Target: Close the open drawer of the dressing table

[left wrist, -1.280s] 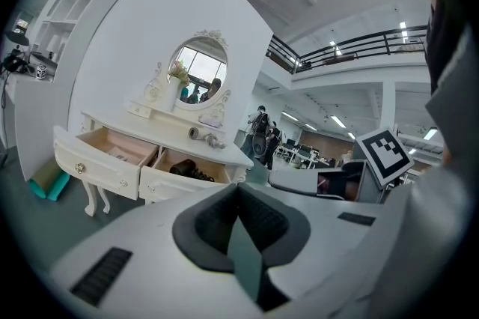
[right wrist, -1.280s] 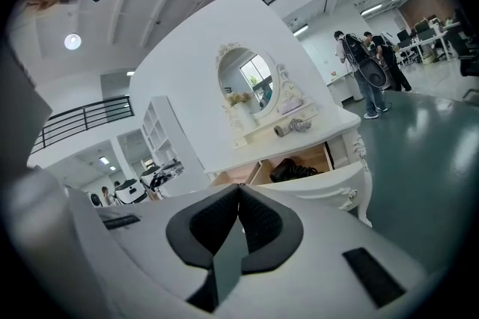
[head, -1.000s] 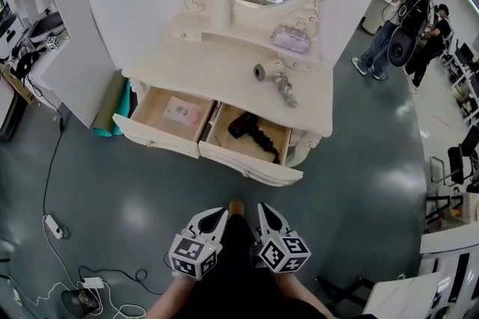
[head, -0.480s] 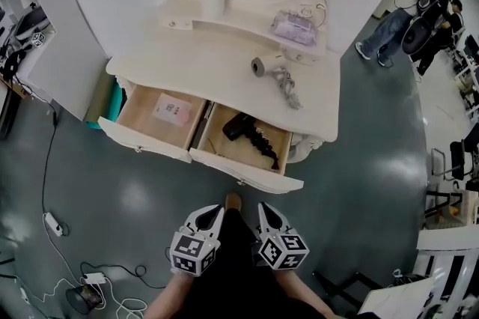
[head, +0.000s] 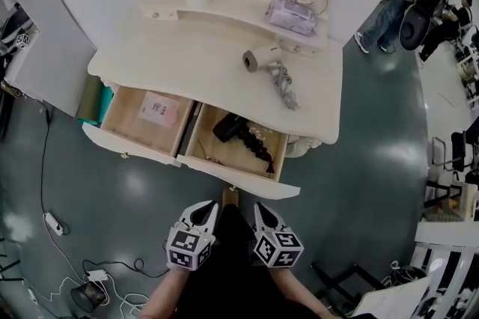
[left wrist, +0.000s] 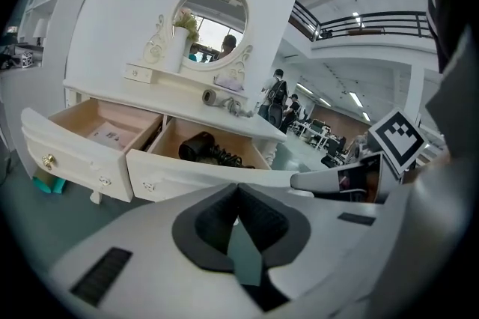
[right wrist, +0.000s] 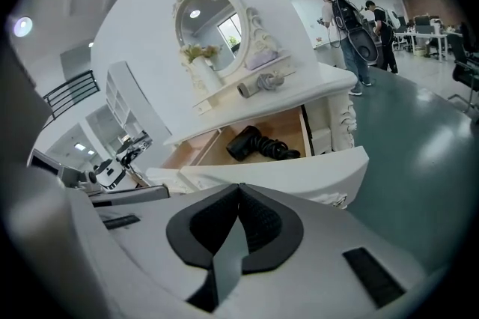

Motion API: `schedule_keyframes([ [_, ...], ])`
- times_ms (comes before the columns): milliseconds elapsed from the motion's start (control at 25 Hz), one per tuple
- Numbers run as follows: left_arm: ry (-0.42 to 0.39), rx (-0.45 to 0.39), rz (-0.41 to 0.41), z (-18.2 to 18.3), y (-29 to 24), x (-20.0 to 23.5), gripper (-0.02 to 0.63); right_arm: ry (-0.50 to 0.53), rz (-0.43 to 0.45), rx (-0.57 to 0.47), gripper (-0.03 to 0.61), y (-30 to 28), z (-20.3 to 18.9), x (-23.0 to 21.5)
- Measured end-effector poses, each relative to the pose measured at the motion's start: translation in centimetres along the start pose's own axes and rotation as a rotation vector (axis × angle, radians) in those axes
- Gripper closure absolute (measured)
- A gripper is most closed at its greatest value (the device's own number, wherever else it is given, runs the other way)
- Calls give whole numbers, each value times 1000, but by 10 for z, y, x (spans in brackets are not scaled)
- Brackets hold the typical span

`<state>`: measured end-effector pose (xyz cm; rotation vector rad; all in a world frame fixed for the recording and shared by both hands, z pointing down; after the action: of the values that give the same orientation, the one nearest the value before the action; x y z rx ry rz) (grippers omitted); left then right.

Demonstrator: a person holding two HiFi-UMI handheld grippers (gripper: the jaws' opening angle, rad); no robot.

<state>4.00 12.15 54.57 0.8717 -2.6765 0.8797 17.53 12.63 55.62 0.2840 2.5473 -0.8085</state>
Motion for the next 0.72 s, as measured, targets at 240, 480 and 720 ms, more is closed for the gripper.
schedule_keyframes([
  [240,-11,58,-8,-6,-27,8,618,-21,-25,38,561,-17,-1,-18],
  [480,12,110,6,-12,-48,21,618,-39,-34,81,561,-32,-2,-29],
  [720,31,143,9,-15,-58,27,620,-57,6,112,561,-41,-9,-24],
])
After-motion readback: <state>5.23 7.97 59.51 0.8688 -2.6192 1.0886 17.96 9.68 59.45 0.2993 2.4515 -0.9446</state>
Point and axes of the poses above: the fingertips, and each gripper's own axes: y backward along the fingers, x to its left, z out of its top, the point moved 2 cm from there along y, backward along the fingers, and after that the axes turned 5 degrees about -x, right-handed, at the moved point
